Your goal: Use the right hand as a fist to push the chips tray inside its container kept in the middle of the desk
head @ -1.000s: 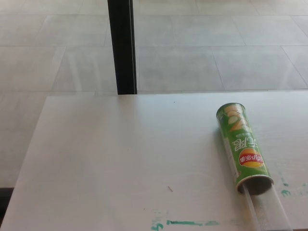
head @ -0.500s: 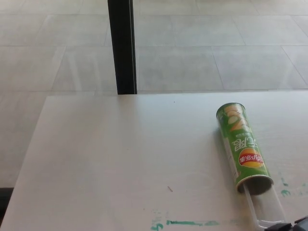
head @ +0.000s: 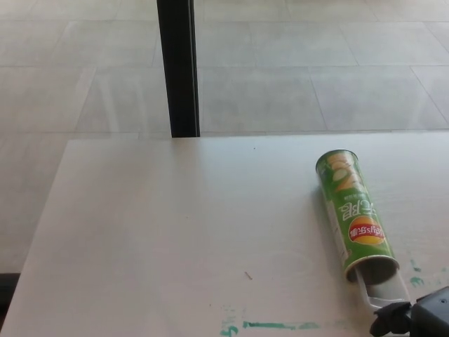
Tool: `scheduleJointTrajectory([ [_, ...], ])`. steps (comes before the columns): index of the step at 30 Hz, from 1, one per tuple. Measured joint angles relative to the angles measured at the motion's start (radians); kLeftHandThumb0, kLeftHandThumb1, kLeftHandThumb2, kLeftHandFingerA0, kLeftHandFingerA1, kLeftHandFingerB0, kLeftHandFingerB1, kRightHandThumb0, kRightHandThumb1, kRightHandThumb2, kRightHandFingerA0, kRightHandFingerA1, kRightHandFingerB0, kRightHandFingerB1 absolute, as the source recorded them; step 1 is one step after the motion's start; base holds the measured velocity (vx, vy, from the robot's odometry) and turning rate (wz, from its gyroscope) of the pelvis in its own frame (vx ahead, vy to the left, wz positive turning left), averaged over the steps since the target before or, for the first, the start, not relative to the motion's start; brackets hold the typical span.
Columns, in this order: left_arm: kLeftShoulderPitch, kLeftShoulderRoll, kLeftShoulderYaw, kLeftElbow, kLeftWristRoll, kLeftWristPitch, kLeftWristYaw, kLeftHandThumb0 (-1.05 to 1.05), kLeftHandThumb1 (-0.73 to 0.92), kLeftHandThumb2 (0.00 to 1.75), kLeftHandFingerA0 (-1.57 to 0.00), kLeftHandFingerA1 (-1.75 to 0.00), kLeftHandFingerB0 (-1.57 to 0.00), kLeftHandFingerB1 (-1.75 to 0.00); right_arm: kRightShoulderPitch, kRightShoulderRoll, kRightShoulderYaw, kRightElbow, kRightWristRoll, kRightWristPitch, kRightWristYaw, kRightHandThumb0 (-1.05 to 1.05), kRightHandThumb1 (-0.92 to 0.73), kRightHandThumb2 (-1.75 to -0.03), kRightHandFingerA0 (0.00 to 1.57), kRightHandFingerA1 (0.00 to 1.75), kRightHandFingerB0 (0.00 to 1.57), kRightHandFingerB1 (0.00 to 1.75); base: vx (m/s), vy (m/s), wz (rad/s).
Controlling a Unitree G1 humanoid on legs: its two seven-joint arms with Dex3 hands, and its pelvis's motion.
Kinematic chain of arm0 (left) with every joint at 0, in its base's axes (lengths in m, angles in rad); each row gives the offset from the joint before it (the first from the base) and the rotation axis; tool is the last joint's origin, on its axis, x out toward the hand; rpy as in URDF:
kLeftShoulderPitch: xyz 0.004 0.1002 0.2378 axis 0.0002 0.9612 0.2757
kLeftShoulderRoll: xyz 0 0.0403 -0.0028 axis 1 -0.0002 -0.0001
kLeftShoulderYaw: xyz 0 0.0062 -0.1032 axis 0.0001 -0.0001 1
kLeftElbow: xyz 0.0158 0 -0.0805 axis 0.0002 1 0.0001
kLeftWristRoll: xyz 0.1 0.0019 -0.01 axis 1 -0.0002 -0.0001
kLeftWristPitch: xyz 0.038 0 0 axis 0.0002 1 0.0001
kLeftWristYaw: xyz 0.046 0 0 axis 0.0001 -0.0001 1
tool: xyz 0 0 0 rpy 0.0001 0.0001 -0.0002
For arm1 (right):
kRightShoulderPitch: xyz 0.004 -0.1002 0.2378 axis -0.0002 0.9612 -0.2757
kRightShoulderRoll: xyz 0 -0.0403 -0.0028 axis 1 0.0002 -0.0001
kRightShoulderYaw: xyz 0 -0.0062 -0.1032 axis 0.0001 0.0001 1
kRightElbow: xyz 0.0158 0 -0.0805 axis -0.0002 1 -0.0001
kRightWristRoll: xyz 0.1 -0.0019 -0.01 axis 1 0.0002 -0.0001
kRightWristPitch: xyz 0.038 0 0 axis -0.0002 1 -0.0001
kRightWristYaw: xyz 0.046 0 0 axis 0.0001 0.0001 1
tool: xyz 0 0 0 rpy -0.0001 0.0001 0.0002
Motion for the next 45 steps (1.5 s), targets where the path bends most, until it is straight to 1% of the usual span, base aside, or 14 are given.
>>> scheduleJointTrajectory([
  [1,0.000,0.000,0.000,0.000,0.000,0.000,0.000,-1.05,0.72,0.94,-0.69,-1.32,-0.43,-1.09,-0.009,0.000,0.003,0.011,0.000,0.001,-0.001,-0.68,-0.92,-0.69,0.83,0.67,0.63,0.45,0.00,0.000,0.00],
  [2,0.001,0.000,-0.005,0.002,0.002,0.000,0.001,-0.88,0.43,1.27,-0.95,-1.27,-0.06,-0.76,-0.021,0.001,0.006,0.023,0.000,0.002,-0.002,-0.67,-0.92,-0.68,0.82,0.63,0.62,0.44,0.00,0.000,0.00],
  [11,0.011,-0.001,-0.006,-0.005,0.000,-0.001,0.002,-0.97,0.42,1.31,-1.17,-1.44,-0.22,-0.88,-0.122,0.001,0.034,0.099,0.000,0.013,0.006,-0.70,-0.92,-0.72,0.81,0.63,0.62,0.44,0.00,0.000,0.00],
  [12,0.014,-0.001,-0.006,-0.006,0.000,-0.002,0.001,-1.05,0.66,1.01,-0.68,-1.44,-0.41,-1.21,-0.133,0.001,0.039,0.113,-0.001,0.014,0.006,-0.70,-0.92,-0.72,0.80,0.64,0.62,0.45,0.00,0.000,0.00],
  [14,0.018,-0.001,-0.006,-0.008,0.000,-0.003,0.001,-1.00,0.48,1.34,-1.04,-1.38,-0.09,-0.82,-0.153,0.001,0.048,0.135,-0.003,0.014,0.005,-0.71,-0.92,-0.71,0.81,0.71,0.63,0.45,0.00,0.000,0.00],
  [16,0.018,-0.001,-0.002,-0.007,-0.002,-0.003,0.001,-1.05,0.52,1.25,-0.86,-1.27,-0.57,-1.06,-0.172,0.001,0.059,0.161,-0.003,0.014,0.004,-0.71,-0.92,-0.71,0.80,0.69,0.62,0.45,0.00,0.000,0.00],
  [26,0.024,-0.001,-0.019,-0.015,0.001,-0.006,0.002,-1.05,0.64,1.05,-0.66,-1.42,-0.48,-1.20,-0.276,0.034,0.112,0.301,-0.004,0.025,-0.011,-0.60,-0.78,-1.16,0.82,0.81,0.52,0.61,0.00,0.000,0.00],
  [29,0.029,-0.001,-0.019,-0.021,0.001,-0.005,0.001,-1.05,0.63,1.03,-0.62,-1.42,-0.41,-1.18,-0.322,0.050,0.128,0.365,-0.004,0.025,-0.036,-0.66,-0.92,-0.72,0.77,0.73,0.58,0.45,0.00,0.000,0.00],
  [30,0.032,-0.001,-0.017,-0.023,0.000,-0.005,0.002,-1.03,0.46,1.33,-1.20,-1.48,-0.24,-0.89,-0.335,0.055,0.134,0.384,-0.003,0.024,-0.043,-0.66,-0.92,-0.71,0.74,0.76,0.57,0.46,0.00,0.000,0.00],
  [32,0.031,-0.001,-0.016,-0.025,0.000,-0.006,0.002,-0.98,0.43,1.30,-1.19,-1.45,-0.28,-0.89,-0.362,0.068,0.144,0.428,0.001,0.023,-0.056,-0.64,-0.92,-0.69,0.76,0.71,0.58,0.45,0.00,0.000,0.00],
  [33,0.030,-0.001,-0.016,-0.023,0.000,-0.005,0.002,-1.05,0.67,0.98,-0.63,-1.33,-0.47,-1.09,-0.373,0.074,0.148,0.445,0.002,0.023,-0.060,-0.64,-0.92,-0.69,0.75,0.73,0.59,0.47,0.00,0.000,0.00],
  [34,0.028,-0.001,-0.016,-0.021,0.000,-0.006,0.002,-0.95,0.42,1.29,-0.89,-1.27,-0.10,-0.77,-0.388,0.084,0.152,0.471,0.005,0.021,-0.067,-0.65,-0.92,-0.71,0.73,0.77,0.57,0.47,0.00,0.000,0.00],
  [40,0.026,-0.001,-0.011,-0.001,-0.002,-0.005,0.003,-1.05,0.67,0.97,-0.64,-1.40,-0.49,-1.15,-0.442,0.119,0.160,0.588,0.013,0.012,-0.117,-0.64,-0.92,-0.71,0.72,0.70,0.55,0.45,0.00,0.000,0.00],
  [45,0.026,-0.001,-0.012,0.006,-0.001,-0.005,0.003,-1.04,0.45,1.32,-0.98,-1.35,-0.11,-0.81,-0.447,0.123,0.161,0.598,0.013,0.014,-0.133,-0.62,-0.92,-0.70,0.73,0.71,0.56,0.46,0.00,0.000,0.00],
])
